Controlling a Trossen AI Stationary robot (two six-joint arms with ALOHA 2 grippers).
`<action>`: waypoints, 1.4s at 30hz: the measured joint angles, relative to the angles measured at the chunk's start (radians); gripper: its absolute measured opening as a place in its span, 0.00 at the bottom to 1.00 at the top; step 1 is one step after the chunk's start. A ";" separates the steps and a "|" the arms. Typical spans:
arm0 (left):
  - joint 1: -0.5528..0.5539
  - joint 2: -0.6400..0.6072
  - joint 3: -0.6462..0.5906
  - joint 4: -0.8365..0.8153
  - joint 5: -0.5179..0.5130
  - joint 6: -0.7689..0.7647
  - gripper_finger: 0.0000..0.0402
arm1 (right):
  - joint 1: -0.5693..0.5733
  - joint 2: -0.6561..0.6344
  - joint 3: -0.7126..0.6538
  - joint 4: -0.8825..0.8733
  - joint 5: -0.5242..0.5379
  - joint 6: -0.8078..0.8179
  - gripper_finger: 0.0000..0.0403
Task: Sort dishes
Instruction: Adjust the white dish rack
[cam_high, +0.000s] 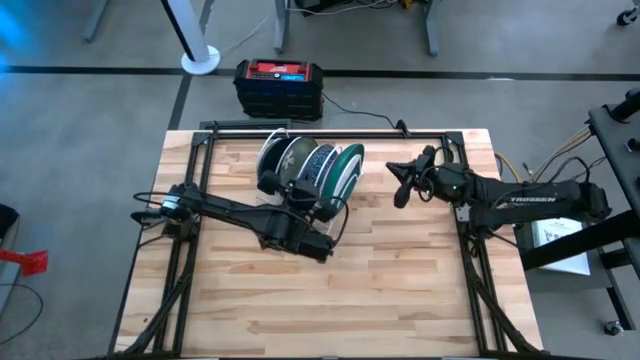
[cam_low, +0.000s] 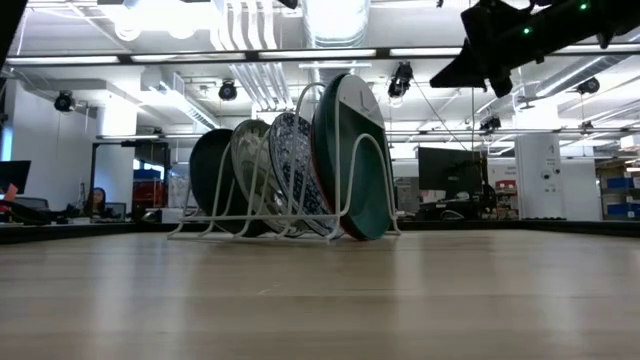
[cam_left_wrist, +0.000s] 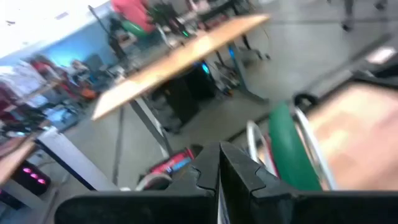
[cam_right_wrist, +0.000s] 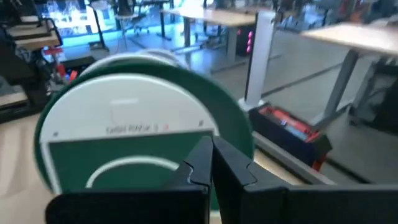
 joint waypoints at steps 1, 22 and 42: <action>-0.008 0.000 0.000 0.000 0.025 0.005 0.00 | 0.011 -0.005 -0.006 -0.014 0.000 0.019 0.00; -0.264 0.003 -0.241 0.035 0.503 0.159 0.00 | 0.164 0.589 -0.140 0.781 -0.284 0.176 0.00; -0.288 0.002 -0.528 0.080 0.476 -0.210 0.00 | 0.313 1.028 0.154 0.772 -0.162 0.192 0.00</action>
